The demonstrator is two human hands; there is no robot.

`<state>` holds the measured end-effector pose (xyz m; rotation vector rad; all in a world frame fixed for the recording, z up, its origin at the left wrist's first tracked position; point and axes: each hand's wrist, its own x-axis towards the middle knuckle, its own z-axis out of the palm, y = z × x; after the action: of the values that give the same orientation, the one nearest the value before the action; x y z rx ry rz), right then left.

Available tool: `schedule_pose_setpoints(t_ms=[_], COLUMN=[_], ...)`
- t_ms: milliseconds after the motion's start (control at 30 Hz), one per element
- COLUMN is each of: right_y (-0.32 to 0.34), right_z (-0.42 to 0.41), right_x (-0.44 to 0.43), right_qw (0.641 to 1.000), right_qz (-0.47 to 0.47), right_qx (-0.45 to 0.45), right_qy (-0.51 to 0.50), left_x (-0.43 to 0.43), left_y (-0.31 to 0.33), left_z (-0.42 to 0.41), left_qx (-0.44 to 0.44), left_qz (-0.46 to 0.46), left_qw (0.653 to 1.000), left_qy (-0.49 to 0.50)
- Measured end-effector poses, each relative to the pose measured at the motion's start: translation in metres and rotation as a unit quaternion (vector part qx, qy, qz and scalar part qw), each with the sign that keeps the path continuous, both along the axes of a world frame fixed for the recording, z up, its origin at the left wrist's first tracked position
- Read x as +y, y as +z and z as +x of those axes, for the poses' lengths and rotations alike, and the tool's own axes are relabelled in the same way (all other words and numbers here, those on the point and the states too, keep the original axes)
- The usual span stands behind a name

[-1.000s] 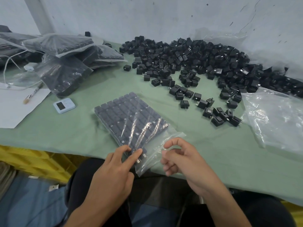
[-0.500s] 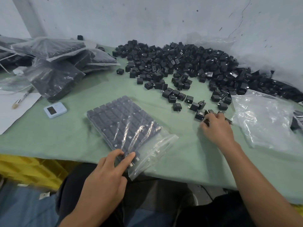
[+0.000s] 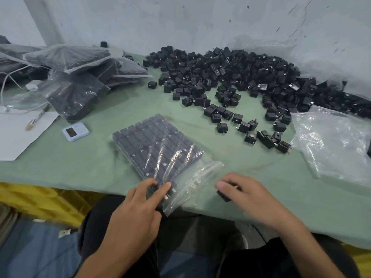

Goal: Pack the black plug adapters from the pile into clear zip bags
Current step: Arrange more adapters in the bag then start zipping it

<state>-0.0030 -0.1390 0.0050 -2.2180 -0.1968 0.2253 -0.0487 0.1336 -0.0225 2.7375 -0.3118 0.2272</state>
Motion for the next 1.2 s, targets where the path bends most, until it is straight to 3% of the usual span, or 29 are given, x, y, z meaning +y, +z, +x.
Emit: schedule_pose_setpoints(t_ms=[200, 533, 733, 900, 1067, 1200], right_y=[-0.022, -0.035, -0.042, -0.040, -0.036, -0.042], right_z=[0.004, -0.001, -0.004, -0.006, -0.007, -0.005], right_x=[0.047, 0.074, 0.082, 0.084, 0.087, 0.095], right_qw=[0.998, 0.986, 0.985, 0.989, 0.988, 0.978], right_qz=[-0.065, 0.147, 0.124, 0.101, 0.119, 0.172], right_qx=[-0.015, 0.003, -0.047, -0.079, -0.090, -0.072], right_qy=[0.018, -0.081, -0.108, -0.068, -0.042, -0.093], left_x=[-0.001, 0.001, 0.001, 0.002, 0.003, 0.003], left_y=[0.002, -0.002, -0.003, -0.005, -0.006, -0.006], left_z=[-0.002, -0.001, -0.001, 0.000, 0.000, 0.000], left_qx=[0.003, -0.004, -0.007, -0.012, -0.013, -0.010], left_qz=[0.002, 0.002, 0.002, 0.008, 0.013, 0.009], left_qw=[1.000, 1.000, 1.000, 1.000, 1.000, 1.000], left_qy=[0.005, 0.006, 0.005, 0.001, 0.000, -0.001])
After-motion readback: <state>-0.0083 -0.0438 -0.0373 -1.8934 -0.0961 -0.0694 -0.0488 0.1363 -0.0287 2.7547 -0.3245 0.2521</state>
